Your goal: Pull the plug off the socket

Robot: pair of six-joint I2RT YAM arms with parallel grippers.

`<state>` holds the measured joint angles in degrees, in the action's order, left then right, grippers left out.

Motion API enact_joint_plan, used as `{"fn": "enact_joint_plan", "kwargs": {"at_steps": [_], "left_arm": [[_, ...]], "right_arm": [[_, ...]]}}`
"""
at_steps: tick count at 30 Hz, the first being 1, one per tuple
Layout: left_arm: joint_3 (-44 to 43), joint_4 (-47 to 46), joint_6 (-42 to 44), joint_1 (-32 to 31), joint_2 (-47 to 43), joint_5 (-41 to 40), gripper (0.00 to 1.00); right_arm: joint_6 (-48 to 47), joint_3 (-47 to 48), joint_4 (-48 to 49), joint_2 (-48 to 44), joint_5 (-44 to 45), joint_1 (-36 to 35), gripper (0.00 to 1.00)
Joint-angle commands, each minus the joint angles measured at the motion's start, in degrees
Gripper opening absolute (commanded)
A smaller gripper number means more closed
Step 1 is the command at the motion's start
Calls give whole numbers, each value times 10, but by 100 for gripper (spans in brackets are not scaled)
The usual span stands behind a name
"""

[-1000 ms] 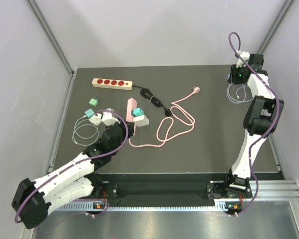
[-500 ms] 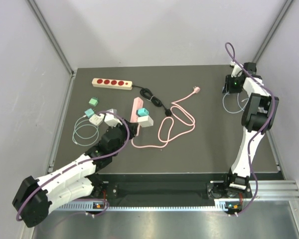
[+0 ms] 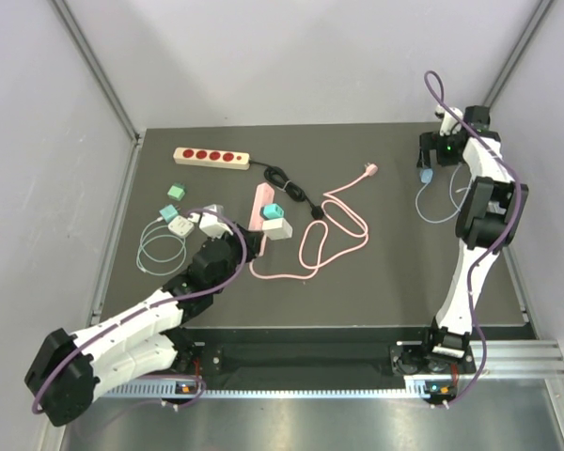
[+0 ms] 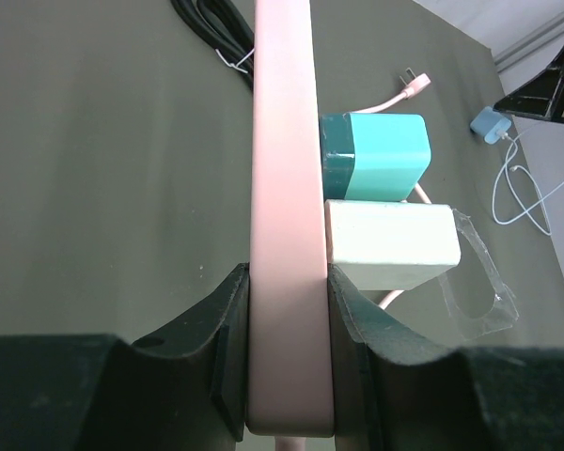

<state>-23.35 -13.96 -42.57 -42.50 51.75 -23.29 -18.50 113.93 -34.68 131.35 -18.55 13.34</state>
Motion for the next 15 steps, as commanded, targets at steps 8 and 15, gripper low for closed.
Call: {"fn": "enact_joint_plan", "kwargs": {"at_steps": [8,15], "left_arm": [[-15,-161,37,1,20,56,0],[-30,-185,79,2,48,100,0]], "right_arm": [[-34,-43,-16,-151,-143,-3,100],[82,-226,163,-283,-351,-24,100]]}}
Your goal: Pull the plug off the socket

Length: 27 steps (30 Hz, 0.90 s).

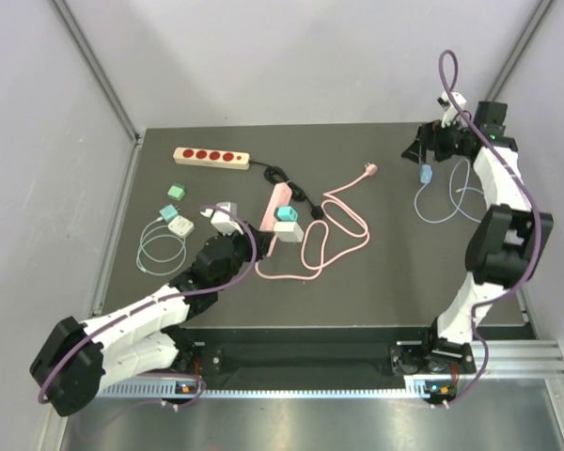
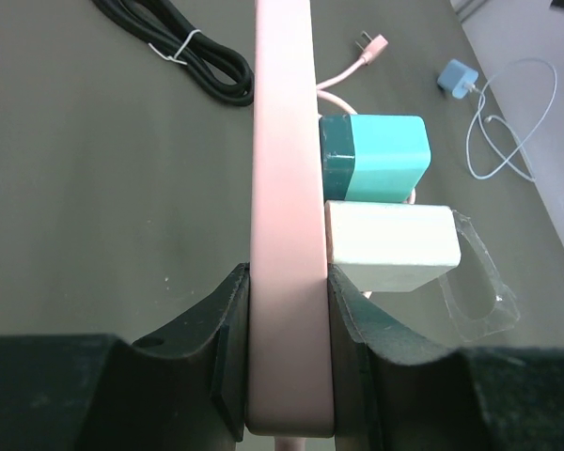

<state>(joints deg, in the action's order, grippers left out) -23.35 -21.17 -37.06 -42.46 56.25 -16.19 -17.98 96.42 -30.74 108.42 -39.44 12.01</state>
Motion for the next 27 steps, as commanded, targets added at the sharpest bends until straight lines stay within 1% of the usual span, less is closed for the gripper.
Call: {"fn": "enact_joint_plan", "kwargs": {"at_steps": [1,2,3,4,5,6,7,8,10,12,13,17,23,26,27], "left_arm": [[-33,-114,27,1,10,34,0],[-37,-117,29,2,14,42,0],[-39,-119,33,3,18,45,0],[-41,-121,34,2,25,49,0],[-43,-123,35,2,27,53,0],[-43,-128,37,2,30,60,0],[-43,-130,37,3,35,61,0],[-45,-131,36,3,37,63,0],[-45,-135,32,3,42,63,0],[-45,-136,24,4,40,53,0],[-44,-136,21,4,40,49,0],[-35,-149,-11,7,41,36,0],[-11,-184,-62,9,40,12,0],[-4,-203,-93,11,40,6,0],[-3,-207,-97,12,43,6,0]], "right_arm": [[100,-70,139,-59,-240,-12,100],[133,-73,146,-57,-285,-18,100],[140,-72,145,-56,-308,-27,100],[126,-70,100,-60,-322,-52,100],[54,-69,68,-68,-324,-67,100],[11,-70,38,-77,-324,-84,100],[-22,-76,-5,-100,-315,-115,100],[-60,-93,-14,-111,-309,-143,100],[-69,-117,-14,-144,-299,-187,100],[-71,-154,-5,-163,-290,-213,100],[-75,-176,-6,-181,-281,-237,100],[-136,-227,-42,-222,-247,-292,100],[-138,-291,-14,-268,-181,-344,100],[-132,-328,43,-287,-134,-366,100],[-130,-337,84,-298,-123,-373,100]]}}
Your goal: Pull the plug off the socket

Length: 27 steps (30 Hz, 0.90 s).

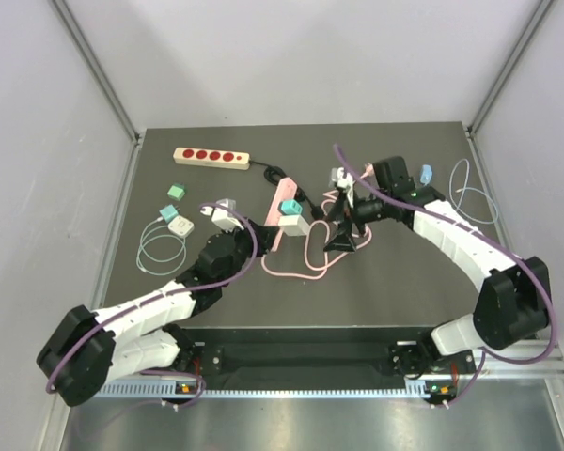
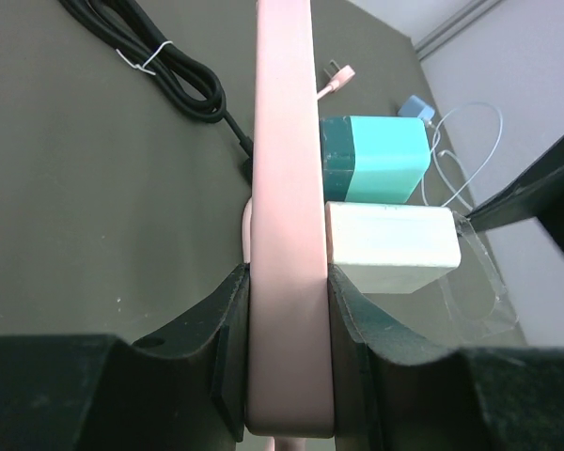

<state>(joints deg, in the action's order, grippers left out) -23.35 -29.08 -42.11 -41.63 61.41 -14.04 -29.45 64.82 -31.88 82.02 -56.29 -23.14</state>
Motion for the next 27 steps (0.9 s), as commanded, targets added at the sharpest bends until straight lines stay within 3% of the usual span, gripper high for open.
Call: {"fn": "enact_joint_plan", "kwargs": {"at_steps": [1,7,15,27], "left_arm": [[-3,-131,-50,3,-7,-14,0],[2,-157,-75,4,6,5,0],[5,-176,-90,4,18,17,0],[-6,-207,-95,4,53,32,0]], "right_arm": [[-16,-42,118,-39,50,-24,100],[3,-86,268,-45,96,-45,100],[15,-73,340,-6,99,-96,99],[56,-68,359,17,101,-125,70]]}}
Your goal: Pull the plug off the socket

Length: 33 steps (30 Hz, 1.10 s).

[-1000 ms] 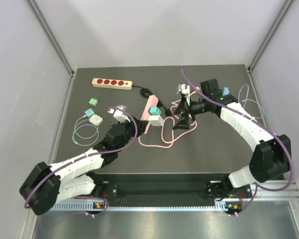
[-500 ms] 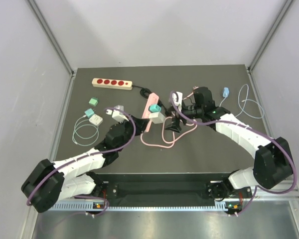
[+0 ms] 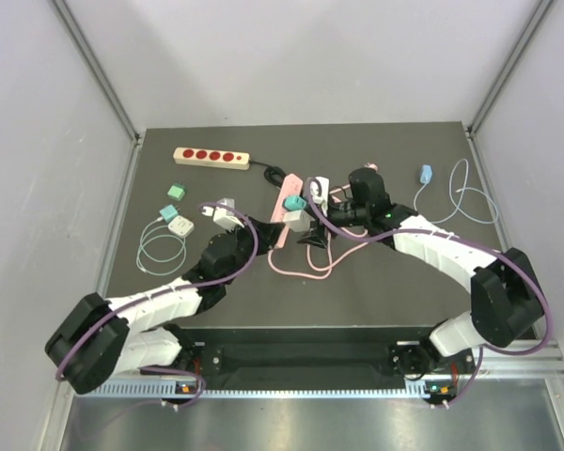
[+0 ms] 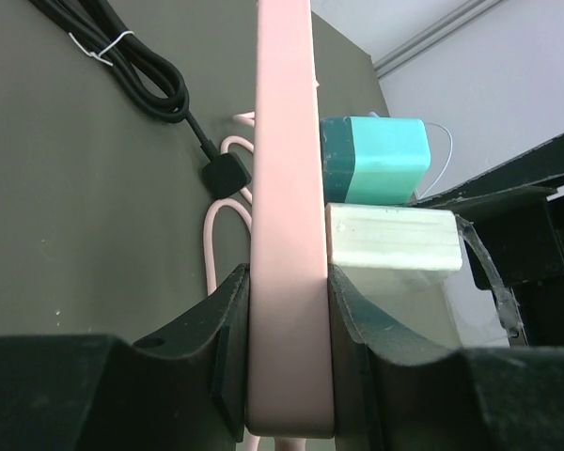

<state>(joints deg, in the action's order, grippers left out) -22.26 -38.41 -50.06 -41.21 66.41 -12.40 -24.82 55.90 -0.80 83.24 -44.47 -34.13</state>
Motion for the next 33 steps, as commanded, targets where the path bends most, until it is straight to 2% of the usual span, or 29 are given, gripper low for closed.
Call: {"fn": "enact_joint_plan", "kwargs": {"at_steps": [1,7,12,14,15,16,19,20,23,24,26,27,31,33], "left_arm": [[-20,-116,-16,0,6,17,0],[-23,-133,-18,1,17,21,0],[-23,-133,-18,0,15,24,0],[-22,-133,-19,0,15,24,0],[-21,-132,-19,1,16,24,0],[-21,-132,-20,0,16,27,0],[-24,-128,-19,3,21,38,0],[-27,-114,-18,6,21,57,4],[-43,-70,-13,20,18,105,28],[-50,-39,-8,23,15,117,40],[-54,-4,8,28,7,148,51],[-55,24,10,29,2,154,60],[-52,72,29,39,-16,181,71],[-52,91,32,43,-21,191,74]], "right_arm": [[11,23,50,7,-15,-17,64],[14,37,55,24,-4,-26,38],[11,39,50,29,-1,-28,27],[9,40,48,31,-1,-29,20],[8,44,42,31,-2,-29,15],[6,47,37,31,-4,-30,1],[-41,86,-51,37,-27,-29,0],[-41,94,-63,39,-28,-30,0],[-61,116,-97,37,-15,-29,0],[-62,119,-99,35,-4,-28,0],[-66,122,-104,32,4,-28,0],[-68,124,-105,32,7,-27,0],[-67,124,-105,31,9,-26,0],[-72,124,-105,32,15,-27,0]]}}
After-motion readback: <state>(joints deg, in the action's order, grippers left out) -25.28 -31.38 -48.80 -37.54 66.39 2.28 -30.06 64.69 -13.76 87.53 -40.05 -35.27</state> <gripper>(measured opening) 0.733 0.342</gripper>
